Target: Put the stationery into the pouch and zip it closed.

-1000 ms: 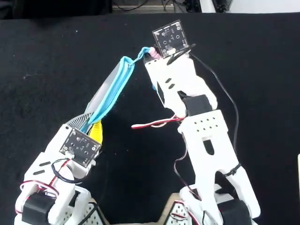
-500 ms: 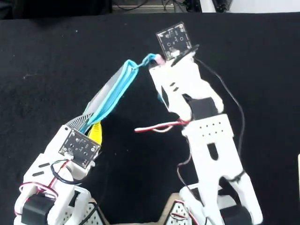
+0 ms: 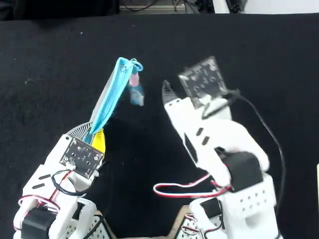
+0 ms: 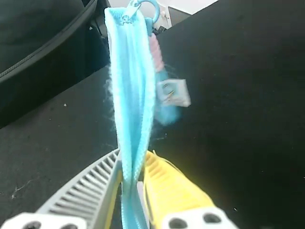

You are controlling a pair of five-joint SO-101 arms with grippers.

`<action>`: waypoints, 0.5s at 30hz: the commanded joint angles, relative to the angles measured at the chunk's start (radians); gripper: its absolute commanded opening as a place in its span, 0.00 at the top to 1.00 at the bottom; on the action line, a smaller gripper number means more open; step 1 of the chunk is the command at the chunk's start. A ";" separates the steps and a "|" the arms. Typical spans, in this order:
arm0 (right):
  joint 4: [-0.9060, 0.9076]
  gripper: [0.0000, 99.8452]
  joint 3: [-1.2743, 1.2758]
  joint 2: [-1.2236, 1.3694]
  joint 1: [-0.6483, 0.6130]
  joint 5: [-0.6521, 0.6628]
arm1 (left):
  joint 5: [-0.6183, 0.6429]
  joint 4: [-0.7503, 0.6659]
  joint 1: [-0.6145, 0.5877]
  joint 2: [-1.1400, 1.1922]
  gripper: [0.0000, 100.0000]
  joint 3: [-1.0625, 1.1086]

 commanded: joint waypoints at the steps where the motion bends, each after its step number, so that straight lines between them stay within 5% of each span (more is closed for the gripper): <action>1: 0.011 0.85 0.059 -0.030 0.112 -0.006 | -0.003 -0.046 -0.062 0.006 0.97 -0.068; 5: 0.009 0.98 0.203 -0.038 0.215 -0.008 | 0.054 -0.224 -0.229 0.015 0.97 -0.076; 8: 0.009 0.98 0.306 -0.039 0.255 -0.009 | 0.064 -0.353 -0.317 0.018 0.97 -0.076; 15: -0.018 0.99 0.490 -0.039 0.253 -0.009 | -0.028 -0.618 -0.326 0.244 0.97 -0.050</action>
